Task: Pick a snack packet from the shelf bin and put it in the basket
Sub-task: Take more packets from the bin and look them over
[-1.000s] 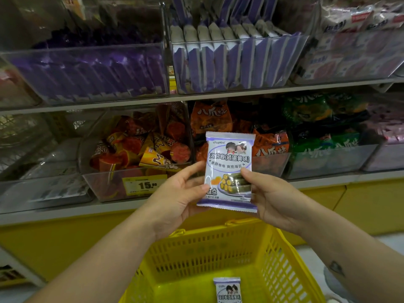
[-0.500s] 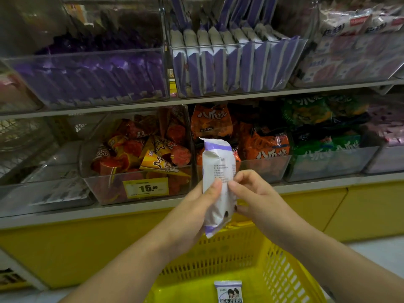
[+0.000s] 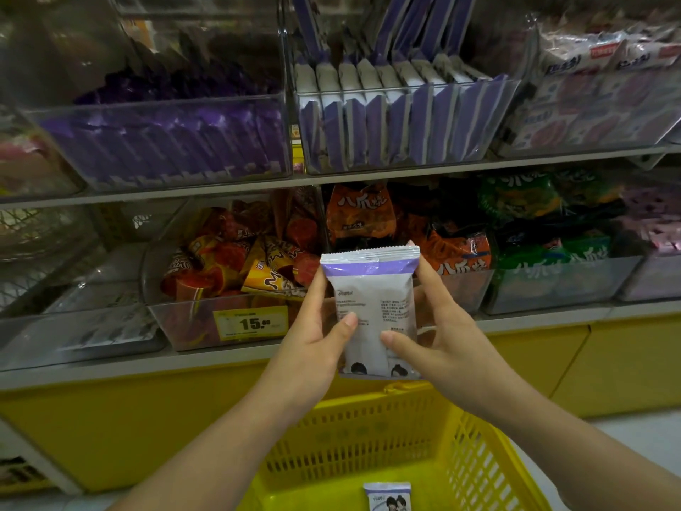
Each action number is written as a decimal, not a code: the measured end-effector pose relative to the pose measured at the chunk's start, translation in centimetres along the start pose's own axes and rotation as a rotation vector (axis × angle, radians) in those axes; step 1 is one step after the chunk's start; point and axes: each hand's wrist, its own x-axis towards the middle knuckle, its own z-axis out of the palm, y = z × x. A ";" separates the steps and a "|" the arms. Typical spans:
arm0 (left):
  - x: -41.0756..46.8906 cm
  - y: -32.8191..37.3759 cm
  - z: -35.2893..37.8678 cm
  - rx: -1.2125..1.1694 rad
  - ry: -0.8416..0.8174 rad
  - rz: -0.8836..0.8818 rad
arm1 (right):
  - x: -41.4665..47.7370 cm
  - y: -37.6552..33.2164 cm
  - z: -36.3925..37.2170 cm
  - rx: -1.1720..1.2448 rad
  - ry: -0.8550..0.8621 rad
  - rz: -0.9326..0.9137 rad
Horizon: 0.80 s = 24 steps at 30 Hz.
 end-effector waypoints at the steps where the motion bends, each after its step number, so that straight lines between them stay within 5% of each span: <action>1: 0.0 0.0 0.0 -0.015 0.001 -0.017 | 0.1 -0.2 -0.2 -0.037 -0.014 -0.018; 8: 0.1 0.4 0.1 -0.102 -0.028 -0.135 | 0.2 -0.9 -1.7 -0.039 -0.062 -0.042; 18: 0.9 1.1 -1.2 -0.418 0.065 -0.273 | 0.3 -1.0 -3.9 0.597 -0.304 0.300; 24: 0.9 1.0 -1.5 -0.470 0.053 -0.290 | 0.3 -0.9 -3.8 0.563 -0.306 0.309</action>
